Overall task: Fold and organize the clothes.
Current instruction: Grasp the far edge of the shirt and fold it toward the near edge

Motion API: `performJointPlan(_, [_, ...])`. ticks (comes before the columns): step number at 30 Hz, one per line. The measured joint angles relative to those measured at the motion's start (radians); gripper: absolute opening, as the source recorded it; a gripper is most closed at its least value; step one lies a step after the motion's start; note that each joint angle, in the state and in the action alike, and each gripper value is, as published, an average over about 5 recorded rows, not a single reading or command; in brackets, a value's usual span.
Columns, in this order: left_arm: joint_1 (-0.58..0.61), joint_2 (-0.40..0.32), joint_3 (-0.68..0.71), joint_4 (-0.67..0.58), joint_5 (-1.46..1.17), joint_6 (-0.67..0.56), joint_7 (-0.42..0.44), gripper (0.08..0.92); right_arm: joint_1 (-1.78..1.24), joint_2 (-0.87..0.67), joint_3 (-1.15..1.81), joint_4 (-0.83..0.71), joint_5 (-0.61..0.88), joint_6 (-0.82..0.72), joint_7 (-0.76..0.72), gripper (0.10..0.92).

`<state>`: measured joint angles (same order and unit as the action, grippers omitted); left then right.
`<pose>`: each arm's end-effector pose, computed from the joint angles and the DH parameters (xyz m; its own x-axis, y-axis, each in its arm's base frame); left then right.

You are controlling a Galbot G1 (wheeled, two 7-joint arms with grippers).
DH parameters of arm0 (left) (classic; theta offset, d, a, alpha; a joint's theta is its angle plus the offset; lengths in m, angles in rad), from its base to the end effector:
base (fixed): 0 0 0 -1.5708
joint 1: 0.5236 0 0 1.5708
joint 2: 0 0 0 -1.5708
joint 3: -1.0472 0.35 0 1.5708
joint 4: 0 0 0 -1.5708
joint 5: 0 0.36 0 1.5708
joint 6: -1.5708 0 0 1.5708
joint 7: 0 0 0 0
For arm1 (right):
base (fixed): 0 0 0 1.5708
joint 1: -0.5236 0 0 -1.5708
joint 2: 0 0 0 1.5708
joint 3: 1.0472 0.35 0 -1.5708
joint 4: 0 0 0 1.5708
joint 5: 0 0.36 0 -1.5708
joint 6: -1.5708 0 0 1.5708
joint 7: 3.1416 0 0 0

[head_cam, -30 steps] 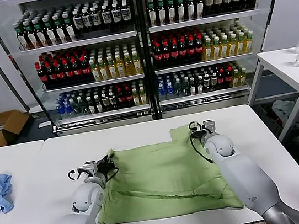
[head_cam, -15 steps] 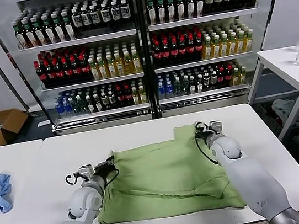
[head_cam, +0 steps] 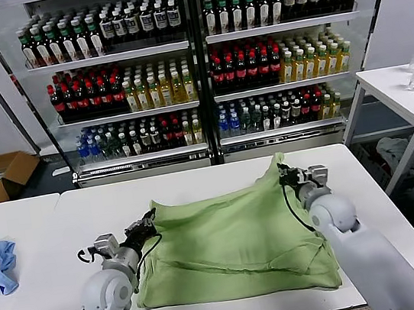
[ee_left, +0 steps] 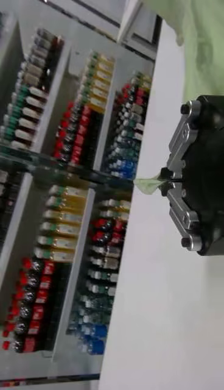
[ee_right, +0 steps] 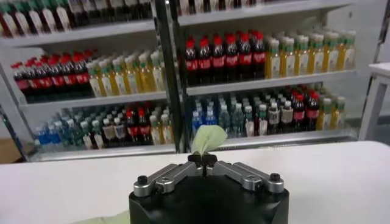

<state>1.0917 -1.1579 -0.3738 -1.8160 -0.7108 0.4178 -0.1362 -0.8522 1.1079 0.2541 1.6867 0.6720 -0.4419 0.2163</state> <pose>0.3333 0.0576 -0.2766 -0.9263 0.2126 0.3111 0.1321 0.9564 -0.2604 0.3998 -0.0525 -0.2456 -0.9463 -0.1424 0.2903 -0.1157 0.9875 0.1071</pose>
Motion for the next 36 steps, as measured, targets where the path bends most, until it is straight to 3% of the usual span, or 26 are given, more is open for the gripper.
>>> performJointPlan(9, [0.108,0.016,-0.036,-0.091,0.058,0.018,0.036,0.084,-0.249,0.001,0.149,0.215,-0.023,-0.022,0.009,0.106])
performJointPlan(20, [0.182,0.003,-0.020,-0.107,0.234,0.054,0.097,0.101,-0.423,0.035,0.215,0.299,-0.111,-0.079,0.029,0.118])
performJointPlan(27, [0.218,-0.019,-0.004,-0.120,0.351,0.028,0.093,0.286,-0.484,0.056,0.214,0.335,-0.184,-0.090,0.022,0.283])
performJointPlan(36, [0.261,-0.084,0.016,-0.120,0.492,-0.027,-0.007,0.546,-0.549,0.070,0.223,0.379,-0.247,-0.088,0.017,0.543])
